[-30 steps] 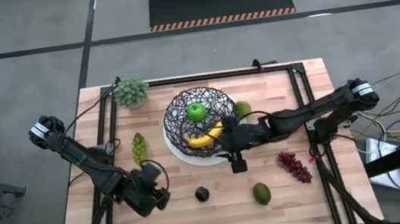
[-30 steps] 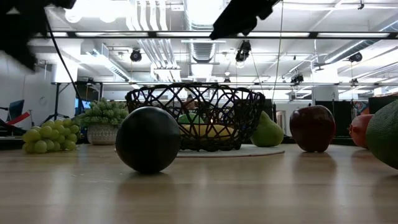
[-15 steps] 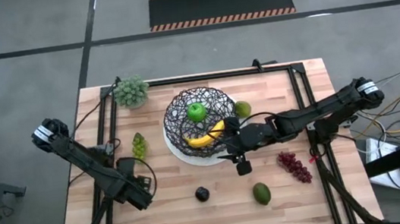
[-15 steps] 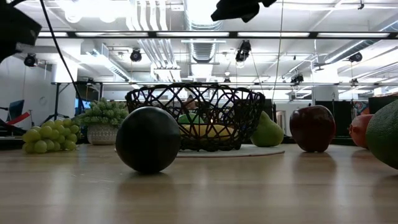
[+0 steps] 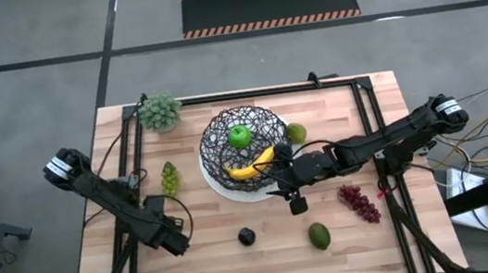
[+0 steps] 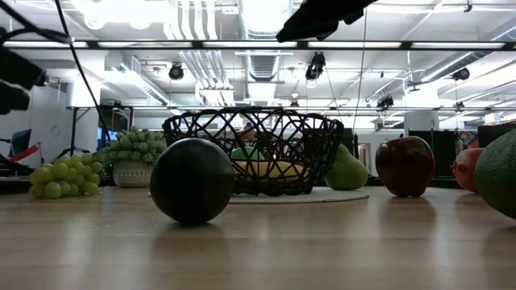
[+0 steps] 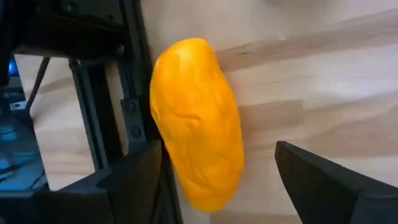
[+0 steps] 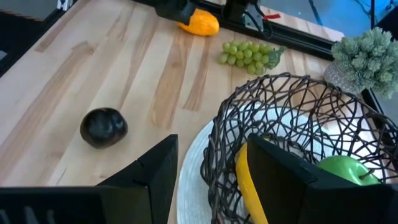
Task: Build produce basket
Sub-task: Put the mango into the wire basket
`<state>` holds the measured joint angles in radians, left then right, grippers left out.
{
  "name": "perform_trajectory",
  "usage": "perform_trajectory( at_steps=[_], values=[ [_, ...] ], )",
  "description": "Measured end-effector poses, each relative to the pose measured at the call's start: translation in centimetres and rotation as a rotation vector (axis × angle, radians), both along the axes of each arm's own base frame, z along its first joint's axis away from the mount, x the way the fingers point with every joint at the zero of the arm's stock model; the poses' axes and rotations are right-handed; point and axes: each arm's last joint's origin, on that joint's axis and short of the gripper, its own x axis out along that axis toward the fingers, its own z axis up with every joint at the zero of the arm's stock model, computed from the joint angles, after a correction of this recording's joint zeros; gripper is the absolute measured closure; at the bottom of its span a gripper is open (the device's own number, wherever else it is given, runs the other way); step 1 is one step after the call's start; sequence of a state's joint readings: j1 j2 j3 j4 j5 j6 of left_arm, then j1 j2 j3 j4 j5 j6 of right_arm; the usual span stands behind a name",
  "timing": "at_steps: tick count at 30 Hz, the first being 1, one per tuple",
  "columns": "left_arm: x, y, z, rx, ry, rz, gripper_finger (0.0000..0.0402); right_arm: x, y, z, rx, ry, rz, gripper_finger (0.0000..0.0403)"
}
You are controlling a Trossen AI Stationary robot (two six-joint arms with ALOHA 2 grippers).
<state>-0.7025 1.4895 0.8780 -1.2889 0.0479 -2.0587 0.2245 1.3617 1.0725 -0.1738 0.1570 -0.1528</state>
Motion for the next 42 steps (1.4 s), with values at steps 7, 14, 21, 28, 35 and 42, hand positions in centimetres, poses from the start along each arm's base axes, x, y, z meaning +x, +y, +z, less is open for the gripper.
perform_trajectory(
  at_steps=[7,14,21,28,35,42],
  values=[
    [-0.7,0.7,-1.6,0.035,0.04,0.005,0.0104,0.0,0.0,0.0,-0.006,0.001,0.004,0.0225],
    [-1.0,0.9,-2.8,0.007,0.017,0.009,0.0104,-0.2,0.0,-0.6,-0.011,0.018,0.005,0.0225],
    [-1.0,0.9,-3.9,-0.026,-0.021,0.008,0.0105,-0.3,-0.1,-1.6,-0.009,0.014,0.006,0.0225],
    [-0.9,0.8,-3.9,-0.026,-0.028,0.007,0.0116,-0.5,-0.1,-2.1,-0.017,0.018,0.011,0.0225],
    [-0.7,0.7,-3.7,-0.035,-0.041,0.008,0.0198,-0.5,-0.1,-2.1,-0.031,0.019,0.02,0.0225],
    [0.2,0.2,-2.7,0.004,-0.128,-0.022,0.0244,-0.5,-0.1,-2.1,-0.037,0.019,0.024,0.0225]
  ],
)
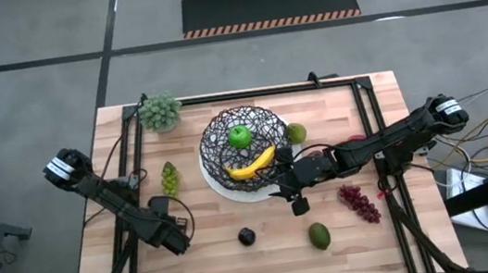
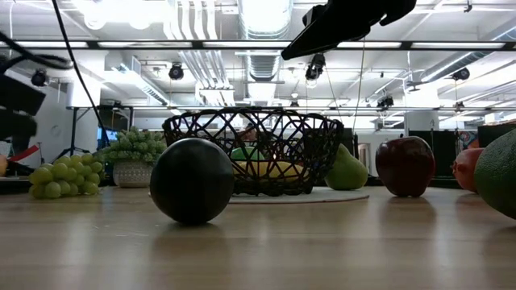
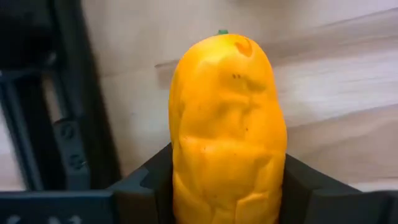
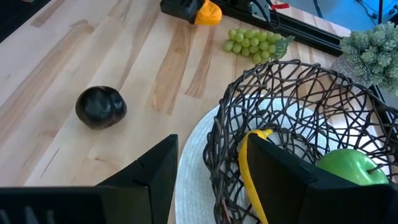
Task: Build produce basket
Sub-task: Put the mango into the wire basket
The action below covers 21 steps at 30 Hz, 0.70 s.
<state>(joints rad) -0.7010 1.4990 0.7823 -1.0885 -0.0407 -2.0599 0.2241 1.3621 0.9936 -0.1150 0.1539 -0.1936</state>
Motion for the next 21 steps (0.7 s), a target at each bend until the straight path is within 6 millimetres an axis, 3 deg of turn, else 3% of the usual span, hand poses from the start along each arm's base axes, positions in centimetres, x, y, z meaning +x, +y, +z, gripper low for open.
perform_trajectory(
  at_steps=[14,21],
  values=[
    [4.1,-1.6,7.4,0.272,-0.382,-0.396,0.0235,0.5,0.1,1.3,0.031,-0.135,0.0,0.0225],
    [6.3,-3.4,10.3,0.444,-0.568,-0.813,0.0235,1.6,0.5,1.0,0.118,-0.294,0.033,0.0225]
  ],
)
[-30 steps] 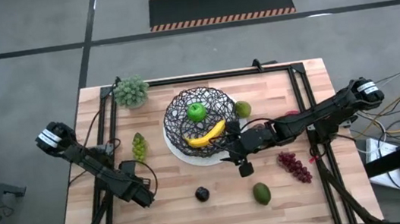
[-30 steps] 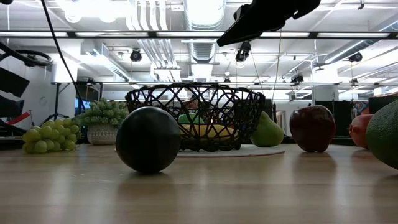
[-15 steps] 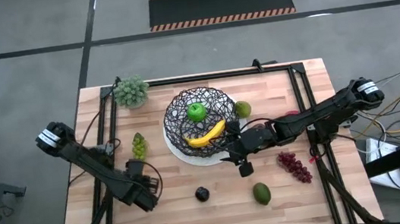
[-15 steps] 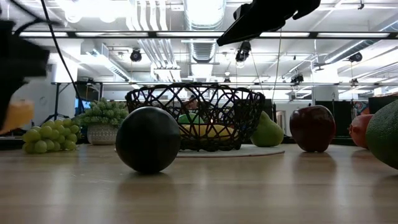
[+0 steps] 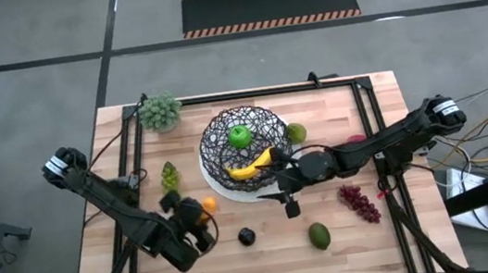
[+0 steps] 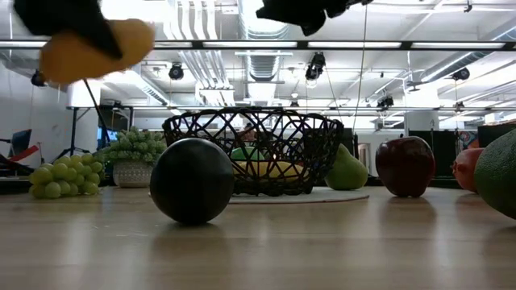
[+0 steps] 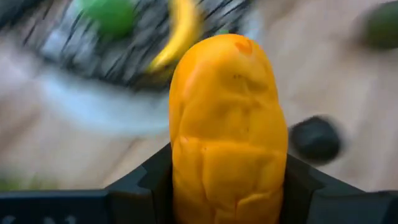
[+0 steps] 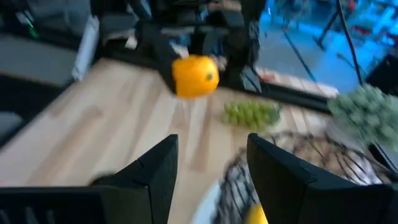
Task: Build produce basket
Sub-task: Put the mango into the wire basket
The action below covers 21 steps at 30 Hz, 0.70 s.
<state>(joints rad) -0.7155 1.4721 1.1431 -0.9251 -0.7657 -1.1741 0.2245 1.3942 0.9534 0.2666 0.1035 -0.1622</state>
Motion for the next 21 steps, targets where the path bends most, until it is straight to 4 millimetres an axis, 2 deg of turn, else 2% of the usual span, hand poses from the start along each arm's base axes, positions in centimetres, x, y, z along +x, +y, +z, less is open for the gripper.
perform_trajectory(
  at_steps=[6,10,14,21],
  values=[
    [2.1,-1.6,1.6,0.196,-0.155,-0.281,0.0235,1.1,0.4,-1.2,0.088,-0.16,0.035,0.0225],
    [2.8,-2.2,1.7,0.296,-0.228,-0.401,0.0234,1.9,0.7,-1.7,0.175,-0.222,0.113,0.0222],
    [3.1,-2.3,1.5,0.341,-0.257,-0.43,0.0234,2.2,0.9,-0.7,0.2,-0.277,0.148,0.0194],
    [3.4,-1.3,0.6,0.367,-0.277,-0.359,0.0234,2.4,1.1,0.0,0.169,-0.311,0.2,0.0127]
  ],
)
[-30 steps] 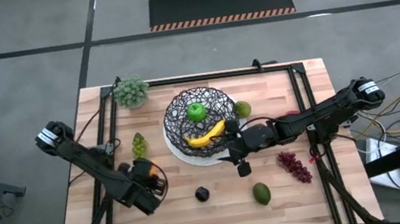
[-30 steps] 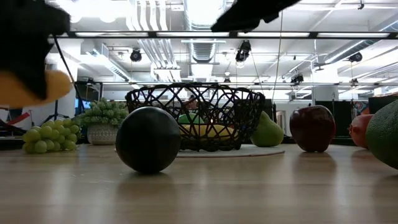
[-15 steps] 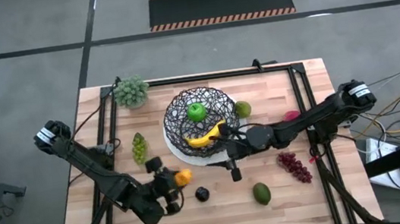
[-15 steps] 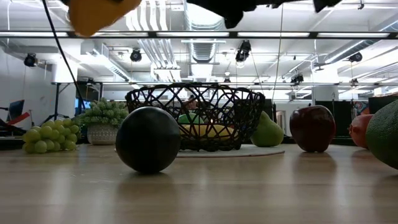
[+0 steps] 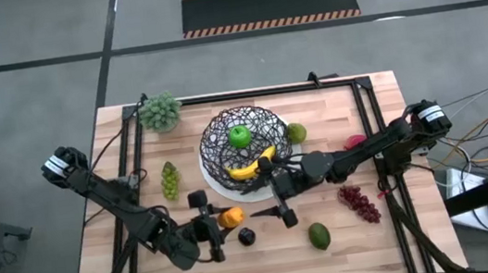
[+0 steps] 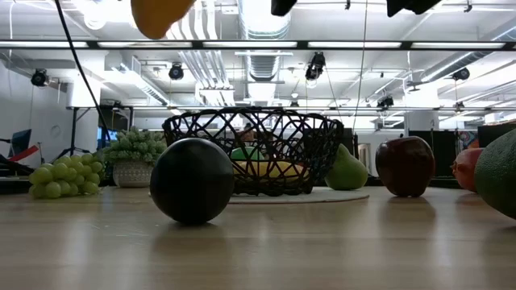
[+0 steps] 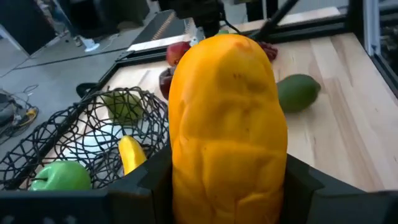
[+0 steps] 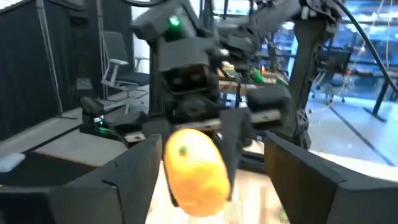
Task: Build produce basket
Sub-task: Put the mango into the wire basket
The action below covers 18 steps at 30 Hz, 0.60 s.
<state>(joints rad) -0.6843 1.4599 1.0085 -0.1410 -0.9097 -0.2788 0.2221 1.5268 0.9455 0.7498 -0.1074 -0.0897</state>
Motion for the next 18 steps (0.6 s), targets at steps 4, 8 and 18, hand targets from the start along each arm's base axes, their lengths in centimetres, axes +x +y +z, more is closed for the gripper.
perform_trajectory(
  at_steps=[4,8,18],
  values=[
    [0.4,0.6,0.0,-0.001,-0.002,0.025,0.0234,-0.1,0.2,-0.6,-0.031,-0.033,0.085,0.0114],
    [0.8,1.2,0.0,0.0,-0.002,0.046,0.0234,-0.8,0.2,-0.9,-0.06,-0.046,0.111,0.0117],
    [1.4,1.6,0.2,-0.008,-0.036,0.067,0.0234,-0.6,1.6,-1.3,-0.06,-0.154,0.135,0.0138]
  ],
)
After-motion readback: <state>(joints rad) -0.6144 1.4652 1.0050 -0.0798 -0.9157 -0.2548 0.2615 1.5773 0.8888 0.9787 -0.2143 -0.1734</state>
